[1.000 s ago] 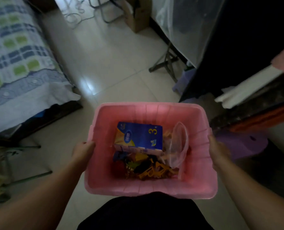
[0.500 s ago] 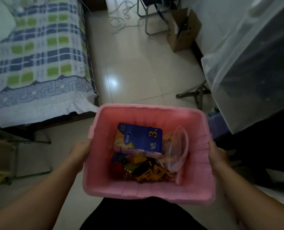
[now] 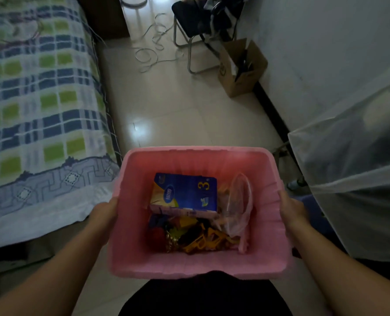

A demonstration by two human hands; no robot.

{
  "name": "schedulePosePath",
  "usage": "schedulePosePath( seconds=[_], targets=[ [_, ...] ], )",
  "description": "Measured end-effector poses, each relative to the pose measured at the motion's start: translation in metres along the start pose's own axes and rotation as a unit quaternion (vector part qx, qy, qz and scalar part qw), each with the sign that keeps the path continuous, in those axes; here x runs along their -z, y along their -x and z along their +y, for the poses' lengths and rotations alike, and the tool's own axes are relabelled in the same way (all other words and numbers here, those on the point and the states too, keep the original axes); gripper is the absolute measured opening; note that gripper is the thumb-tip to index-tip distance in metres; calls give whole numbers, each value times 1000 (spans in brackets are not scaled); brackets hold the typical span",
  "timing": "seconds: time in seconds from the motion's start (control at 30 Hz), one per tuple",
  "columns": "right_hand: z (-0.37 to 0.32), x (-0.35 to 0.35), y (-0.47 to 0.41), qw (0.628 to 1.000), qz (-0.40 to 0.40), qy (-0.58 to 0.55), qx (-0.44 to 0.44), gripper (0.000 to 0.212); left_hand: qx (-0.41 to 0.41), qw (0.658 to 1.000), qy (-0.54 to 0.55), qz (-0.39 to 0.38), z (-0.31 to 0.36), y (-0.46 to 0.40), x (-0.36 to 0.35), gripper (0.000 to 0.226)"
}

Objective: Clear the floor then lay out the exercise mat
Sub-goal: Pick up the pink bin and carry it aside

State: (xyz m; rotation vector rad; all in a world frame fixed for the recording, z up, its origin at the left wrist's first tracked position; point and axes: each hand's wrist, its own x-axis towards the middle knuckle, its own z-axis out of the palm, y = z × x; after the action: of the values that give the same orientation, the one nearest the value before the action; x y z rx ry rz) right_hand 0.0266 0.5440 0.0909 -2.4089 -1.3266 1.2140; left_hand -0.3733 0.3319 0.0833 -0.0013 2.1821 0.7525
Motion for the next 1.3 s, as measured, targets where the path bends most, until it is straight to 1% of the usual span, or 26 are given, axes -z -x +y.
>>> schedulePosePath(
  seconds=[0.13,0.2,0.33,0.43,0.5,0.67,0.77,0.87,0.93,1.0,1.1,1.2,1.3],
  targets=[
    [-57,-15,-45,1000,13,-20,11,54,2,1000,23,5,68,-42,-6,50],
    [-85,-22,-72,999,10,-26,21,53,-2,999,29,13,103,-63,-16,41],
    [-144,-30,-136,1000,14,-16,22,60,-2,1000,28,13,175,-100,-43,28],
    [-194,-31,-183,1000,9,-20,19,61,6,1000,18,6,233,-124,-63,30],
    [-225,-27,-209,1000,2,-25,8,61,6,1000,8,16,274,-140,-74,34],
    [-292,-14,-261,997,7,-77,-29,59,-22,999,-31,16,376,-179,-100,44],
    [-323,-8,-286,994,17,-95,-54,59,-16,998,-59,-13,429,-204,-121,48],
    [-349,-3,-317,991,31,-108,-78,64,-39,995,-85,-21,480,-233,-147,52],
    [-364,-2,-339,987,46,-127,-91,64,-58,992,-109,-24,516,-254,-168,47],
    [-380,-2,-359,981,65,-150,-106,64,-75,989,-123,-46,555,-279,-190,42],
    [-407,-4,-383,972,86,-167,-143,72,-100,980,-154,-83,618,-320,-226,36],
    [-430,-4,-400,953,130,-203,-183,76,-114,966,-205,-107,686,-353,-263,39],
    [-437,-5,-418,936,151,-226,-224,66,-145,946,-262,-122,748,-372,-305,42]
  ],
)
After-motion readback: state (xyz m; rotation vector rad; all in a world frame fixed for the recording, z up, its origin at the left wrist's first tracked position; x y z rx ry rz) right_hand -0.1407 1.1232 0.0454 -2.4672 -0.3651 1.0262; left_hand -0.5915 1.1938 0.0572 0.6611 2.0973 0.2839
